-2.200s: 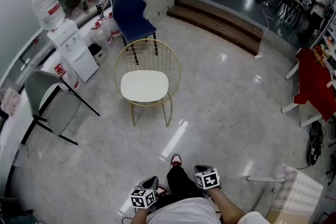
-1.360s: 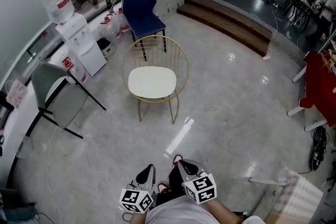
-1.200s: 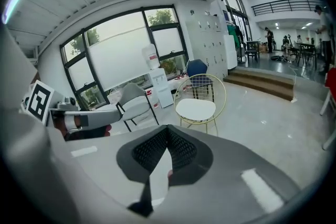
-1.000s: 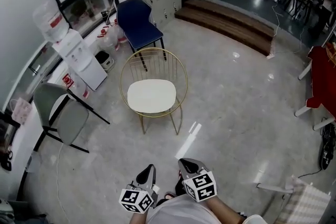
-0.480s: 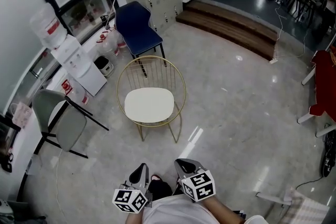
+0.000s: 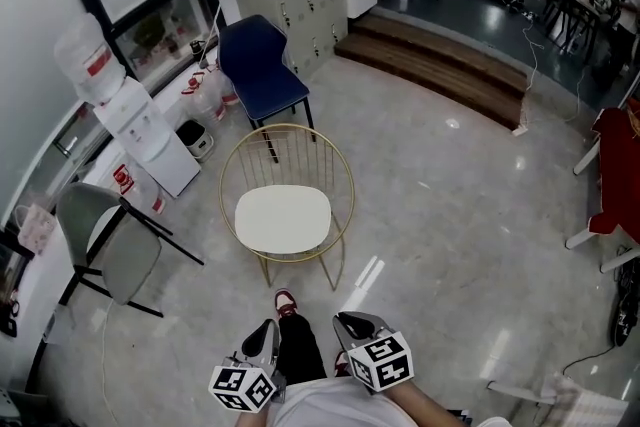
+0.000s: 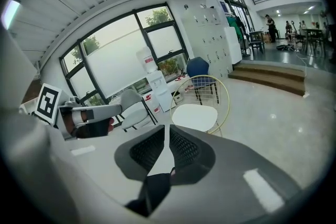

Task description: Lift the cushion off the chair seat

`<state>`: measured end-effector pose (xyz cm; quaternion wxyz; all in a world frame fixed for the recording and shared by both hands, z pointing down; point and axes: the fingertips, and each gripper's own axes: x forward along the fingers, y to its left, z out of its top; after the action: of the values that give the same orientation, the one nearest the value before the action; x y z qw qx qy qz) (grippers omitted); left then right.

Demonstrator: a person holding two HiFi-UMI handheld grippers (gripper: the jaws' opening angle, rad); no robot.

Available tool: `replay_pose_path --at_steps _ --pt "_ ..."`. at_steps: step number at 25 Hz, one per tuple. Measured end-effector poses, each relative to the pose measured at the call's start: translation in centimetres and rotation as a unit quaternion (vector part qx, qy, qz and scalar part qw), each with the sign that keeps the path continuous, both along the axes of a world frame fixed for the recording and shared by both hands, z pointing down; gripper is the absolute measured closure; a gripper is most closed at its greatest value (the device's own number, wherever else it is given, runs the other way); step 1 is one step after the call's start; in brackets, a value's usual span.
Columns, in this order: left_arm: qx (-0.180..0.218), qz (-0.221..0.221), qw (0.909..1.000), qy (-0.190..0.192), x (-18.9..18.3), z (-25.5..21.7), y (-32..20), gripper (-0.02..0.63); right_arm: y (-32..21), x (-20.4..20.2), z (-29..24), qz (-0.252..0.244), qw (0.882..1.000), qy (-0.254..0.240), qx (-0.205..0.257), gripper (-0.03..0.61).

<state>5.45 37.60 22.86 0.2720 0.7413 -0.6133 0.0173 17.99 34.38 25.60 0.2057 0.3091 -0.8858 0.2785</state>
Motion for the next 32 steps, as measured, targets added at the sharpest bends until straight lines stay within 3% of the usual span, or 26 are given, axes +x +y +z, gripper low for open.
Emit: replay_pose_path --at_steps 12,32 --pt "-0.010 0.018 0.9997 -0.011 -4.9 0.5 -8.3 0.611 -6.9 -4.5 1.9 0.010 0.999 0.011 -0.031 0.526" --pt "-0.073 0.091 0.9931 -0.008 -20.0 3.5 -25.1 0.611 -22.1 -19.0 4.9 0.074 0.993 0.040 -0.088 0.499"
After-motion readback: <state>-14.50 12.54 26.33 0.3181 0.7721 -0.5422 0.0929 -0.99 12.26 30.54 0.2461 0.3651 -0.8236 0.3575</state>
